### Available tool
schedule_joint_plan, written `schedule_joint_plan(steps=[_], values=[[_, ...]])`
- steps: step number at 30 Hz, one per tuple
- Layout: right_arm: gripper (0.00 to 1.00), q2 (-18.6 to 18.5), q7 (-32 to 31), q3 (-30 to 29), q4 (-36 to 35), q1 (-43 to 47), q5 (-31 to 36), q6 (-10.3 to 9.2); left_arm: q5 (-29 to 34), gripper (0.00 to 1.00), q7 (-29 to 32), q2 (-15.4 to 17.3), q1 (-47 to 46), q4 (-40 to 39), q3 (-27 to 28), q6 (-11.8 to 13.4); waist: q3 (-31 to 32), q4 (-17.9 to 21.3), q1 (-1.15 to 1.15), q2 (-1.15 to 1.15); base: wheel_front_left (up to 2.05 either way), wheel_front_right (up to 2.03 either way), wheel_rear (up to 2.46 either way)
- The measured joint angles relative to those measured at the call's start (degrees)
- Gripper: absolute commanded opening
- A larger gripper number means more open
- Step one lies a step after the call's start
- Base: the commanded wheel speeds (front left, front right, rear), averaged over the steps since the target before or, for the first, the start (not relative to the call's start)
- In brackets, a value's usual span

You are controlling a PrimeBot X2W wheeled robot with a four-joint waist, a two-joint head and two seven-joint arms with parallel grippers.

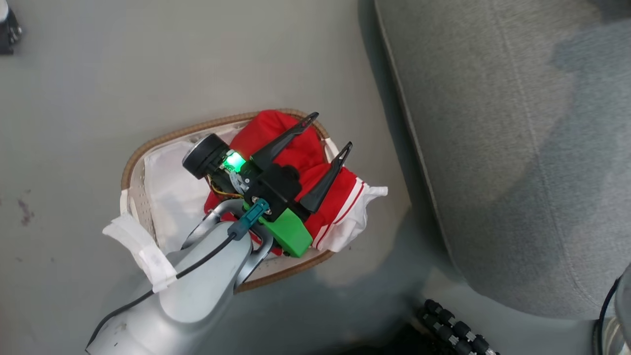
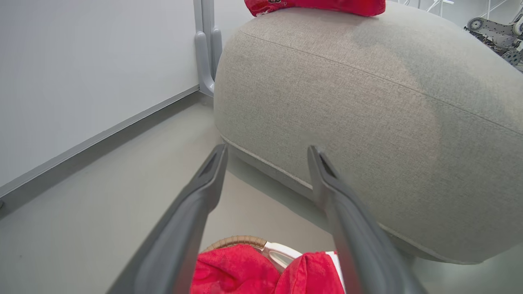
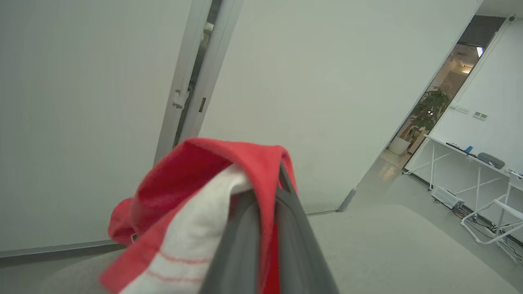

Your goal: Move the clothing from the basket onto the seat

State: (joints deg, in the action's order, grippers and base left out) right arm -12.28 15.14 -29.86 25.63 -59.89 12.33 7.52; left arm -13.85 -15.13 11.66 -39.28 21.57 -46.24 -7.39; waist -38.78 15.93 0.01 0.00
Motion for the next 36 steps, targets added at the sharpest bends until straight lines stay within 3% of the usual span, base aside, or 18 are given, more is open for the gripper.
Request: schedule_joint_plan(steps=[11,12,13,14,15,16,17,27,36], values=[[0.03,3.76,0.0,1.82,6.28,6.91,1.38,0.01,0.56,1.0,0.0,0.79,-0.21,-0.14,0.43,0.01,-4.38,-2.06,0.0,0.0,0.0,0.0,0.0],[0.2,4.0,0.0,2.29,6.61,7.47,1.37,0.01,0.56,1.0,0.0,0.77,-0.22,-0.15,0.69,0.04,-4.2,-2.01,0.0,0.0,0.0,0.0,0.0],[0.27,4.33,0.0,2.75,6.72,8.1,1.35,0.01,0.55,1.0,0.0,0.78,-0.22,-0.14,1.01,0.09,-3.94,-1.92,0.0,0.0,0.0,0.0,0.0],[0.45,4.47,0.0,3.42,6.73,8.84,1.33,0.01,0.52,1.0,0.0,0.77,-0.22,-0.13,1.24,0.09,-3.64,-1.83,0.0,0.0,0.0,0.0,0.0],[0.54,4.63,0.0,3.9,6.68,9.44,1.23,0.01,0.44,1.0,0.0,0.75,-0.22,-0.12,1.36,0.09,-3.36,-1.77,0.0,0.0,0.0,0.0,0.0],[0.96,4.9,0.0,4.34,6.47,10.29,0.98,0.01,0.4,1.0,0.0,0.74,-0.21,-0.09,1.49,0.09,-2.99,-1.7,0.0,0.0,0.0,0.0,0.0],[1.0,5.19,0.0,4.86,6.16,11.23,0.76,0.01,0.38,1.0,0.0,0.69,-0.2,-0.04,1.58,0.09,-2.59,-1.67,0.0,0.0,0.0,0.0,0.0],[1.0,5.53,0.0,7.82,5.43,19.75,-0.74,0.01,-0.93,1.0,0.0,-0.52,3.21,-0.37,5.98,0.29,3.09,-2.18,-0.01,0.0,0.0,0.0,0.0],[1.0,3.92,0.0,10.0,4.56,23.59,-1.65,0.01,-2.21,1.0,0.0,-3.65,9.76,-1.15,12.65,0.27,10.85,-4.05,-0.02,0.0,0.0,0.0,0.0]])
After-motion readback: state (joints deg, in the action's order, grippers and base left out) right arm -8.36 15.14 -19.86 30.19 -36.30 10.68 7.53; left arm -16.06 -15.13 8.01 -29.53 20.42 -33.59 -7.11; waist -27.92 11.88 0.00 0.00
